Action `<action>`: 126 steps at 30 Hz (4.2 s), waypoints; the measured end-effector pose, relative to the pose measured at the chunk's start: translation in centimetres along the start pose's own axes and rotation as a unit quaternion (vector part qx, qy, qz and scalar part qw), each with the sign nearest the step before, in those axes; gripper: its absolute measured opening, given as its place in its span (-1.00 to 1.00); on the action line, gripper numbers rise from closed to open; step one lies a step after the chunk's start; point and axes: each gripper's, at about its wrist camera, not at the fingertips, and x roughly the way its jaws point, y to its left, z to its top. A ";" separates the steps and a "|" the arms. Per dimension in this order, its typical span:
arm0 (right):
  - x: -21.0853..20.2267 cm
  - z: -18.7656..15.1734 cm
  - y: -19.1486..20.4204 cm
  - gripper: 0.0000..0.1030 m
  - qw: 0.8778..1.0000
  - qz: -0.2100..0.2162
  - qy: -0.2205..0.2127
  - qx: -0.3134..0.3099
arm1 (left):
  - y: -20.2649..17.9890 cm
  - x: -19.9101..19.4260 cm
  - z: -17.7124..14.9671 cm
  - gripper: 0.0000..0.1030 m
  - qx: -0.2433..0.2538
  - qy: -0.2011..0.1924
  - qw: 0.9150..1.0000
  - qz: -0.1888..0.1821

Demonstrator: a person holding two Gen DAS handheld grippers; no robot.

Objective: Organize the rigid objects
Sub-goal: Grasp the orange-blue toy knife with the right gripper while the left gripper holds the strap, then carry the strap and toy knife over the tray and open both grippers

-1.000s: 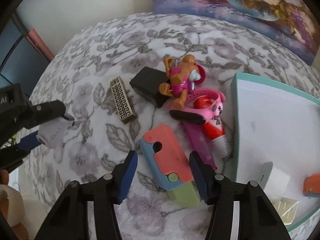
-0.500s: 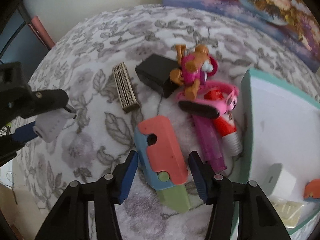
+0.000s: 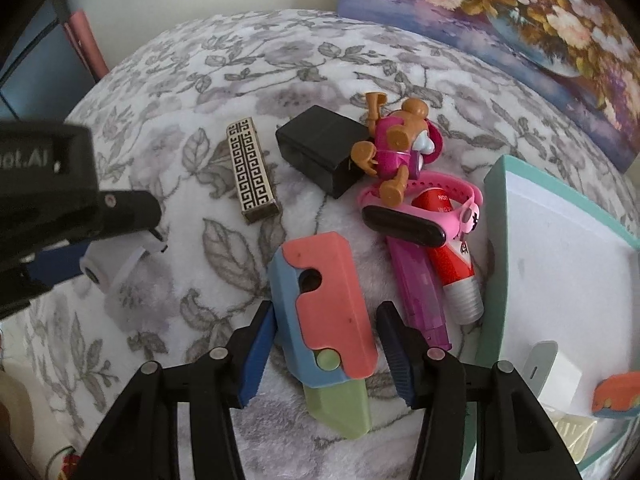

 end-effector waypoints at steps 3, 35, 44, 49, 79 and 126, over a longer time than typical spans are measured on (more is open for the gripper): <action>0.0 -0.1 -0.1 0.04 1.000 0.004 -0.002 -0.002 | 0.0 -0.2 0.0 0.05 0.002 -0.004 1.000 0.003; -9.3 1.8 -7.6 -0.11 0.985 0.071 -0.104 0.115 | -4.3 -6.0 -0.6 0.05 0.055 -0.089 0.994 -0.019; -8.5 0.0 -14.6 -0.11 0.976 0.038 -0.098 0.191 | -10.7 -6.4 -3.2 0.05 0.149 -0.100 0.983 -0.051; -8.5 -1.4 -19.2 -0.11 0.965 0.026 -0.102 0.242 | -14.4 -5.3 -5.6 0.05 0.203 -0.092 0.973 -0.058; -8.2 -4.4 -25.9 -0.11 0.950 -0.033 -0.097 0.296 | -22.6 0.9 -13.6 0.05 0.373 -0.108 0.921 -0.013; -11.5 -3.0 -24.3 0.24 0.951 -0.093 -0.107 0.273 | -20.1 -1.5 -10.0 0.65 0.300 -0.083 0.950 -0.022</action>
